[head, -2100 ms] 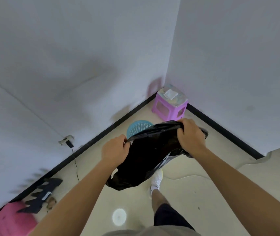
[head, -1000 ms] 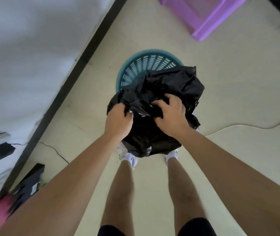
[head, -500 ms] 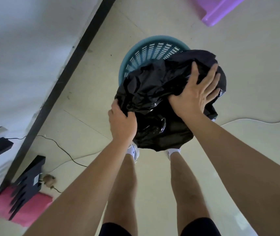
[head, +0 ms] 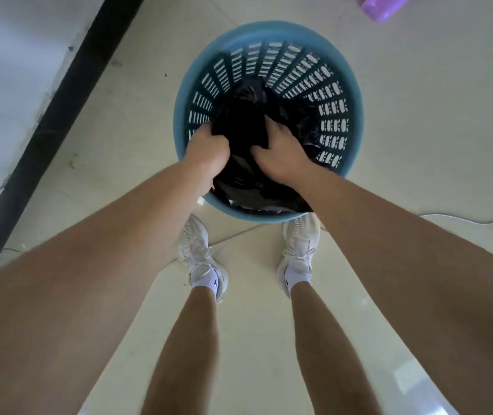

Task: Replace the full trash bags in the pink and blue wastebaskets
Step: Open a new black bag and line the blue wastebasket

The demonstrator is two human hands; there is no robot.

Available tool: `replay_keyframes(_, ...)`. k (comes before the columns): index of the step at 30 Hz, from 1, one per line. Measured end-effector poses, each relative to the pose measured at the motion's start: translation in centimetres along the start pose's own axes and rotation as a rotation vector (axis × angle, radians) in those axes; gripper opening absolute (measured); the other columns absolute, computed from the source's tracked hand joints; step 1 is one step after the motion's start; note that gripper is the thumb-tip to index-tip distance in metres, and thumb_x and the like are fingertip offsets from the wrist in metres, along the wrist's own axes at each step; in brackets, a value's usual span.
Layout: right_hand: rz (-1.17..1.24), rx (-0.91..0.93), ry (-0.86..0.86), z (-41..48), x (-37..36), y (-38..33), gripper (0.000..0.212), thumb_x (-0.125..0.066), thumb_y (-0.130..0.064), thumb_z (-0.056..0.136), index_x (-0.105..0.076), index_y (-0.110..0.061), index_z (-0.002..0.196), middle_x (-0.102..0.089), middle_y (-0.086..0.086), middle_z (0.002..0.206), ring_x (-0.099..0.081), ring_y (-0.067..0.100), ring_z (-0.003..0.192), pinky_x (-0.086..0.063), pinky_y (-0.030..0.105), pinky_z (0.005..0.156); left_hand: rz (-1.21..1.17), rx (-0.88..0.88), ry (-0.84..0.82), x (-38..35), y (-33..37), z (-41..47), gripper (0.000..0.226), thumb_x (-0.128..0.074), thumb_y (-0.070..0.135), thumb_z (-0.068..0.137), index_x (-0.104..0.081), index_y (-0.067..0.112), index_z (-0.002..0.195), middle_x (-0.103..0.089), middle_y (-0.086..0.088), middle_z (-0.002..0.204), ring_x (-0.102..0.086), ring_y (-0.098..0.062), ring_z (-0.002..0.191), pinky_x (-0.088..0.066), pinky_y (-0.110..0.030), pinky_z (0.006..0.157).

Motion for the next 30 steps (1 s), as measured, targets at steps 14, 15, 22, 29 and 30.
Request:
replay_keyframes(14,-0.222,-0.096,0.458,-4.6,12.0,0.2,0.032,-0.044,-0.032,0.094,-0.067,-0.022,0.114,-0.067,0.014,0.119,-0.060,0.038,0.112,-0.047,0.039,0.088,0.663,-0.528,0.417,6.2,5.2,-4.9,0.031,-0.064,0.033,0.085,-0.063,0.023,0.115,-0.055,-0.010,0.118,-0.054,-0.028,0.110,-0.042,-0.036,0.082)
replay_keyframes(15,-0.142,-0.137,0.493,-4.9,12.8,0.4,0.031,-0.044,-0.034,0.094,-0.066,-0.023,0.113,-0.067,0.012,0.119,-0.059,0.036,0.112,-0.044,0.036,0.086,0.630,-0.529,0.451,7.0,5.7,-5.1,0.028,-0.065,0.038,0.085,-0.064,0.024,0.109,-0.058,-0.008,0.113,-0.056,-0.026,0.106,-0.043,-0.036,0.081)
replay_keyframes(22,0.264,-0.219,0.506,-5.2,11.7,0.7,0.026,-0.043,-0.030,0.096,-0.058,-0.022,0.116,-0.056,-0.001,0.107,-0.048,0.019,0.096,-0.032,0.023,0.078,0.354,-0.446,0.618,8.3,6.0,-5.7,0.027,-0.054,0.037,0.090,-0.066,0.020,0.108,-0.067,-0.001,0.100,-0.064,-0.019,0.093,-0.040,-0.024,0.074)
replay_keyframes(29,0.181,-0.183,0.508,-6.6,8.8,1.2,0.038,-0.040,-0.054,0.098,-0.059,-0.024,0.111,-0.065,0.003,0.113,-0.056,0.026,0.113,-0.032,0.029,0.081,0.827,-0.929,0.508,1.4,5.2,-11.0,0.082,-0.065,0.073,0.070,-0.056,0.017,0.129,-0.057,-0.013,0.111,-0.055,-0.032,0.101,-0.044,-0.043,0.079)
replay_keyframes(30,0.188,-0.167,0.501,-6.9,8.7,1.4,0.042,-0.041,-0.061,0.096,-0.059,-0.026,0.110,-0.065,0.001,0.110,-0.057,0.025,0.112,-0.033,0.029,0.082,0.984,-0.857,0.422,0.8,4.4,-10.6,0.091,-0.072,0.063,0.069,-0.043,0.019,0.142,-0.053,-0.014,0.119,-0.052,-0.034,0.105,-0.043,-0.044,0.081)
Point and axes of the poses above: each hand's wrist, its own z-axis towards the middle knuckle, its own x-axis out of the back of the hand, y = z × x, the point moved 4 cm from there along z, towards the middle knuckle
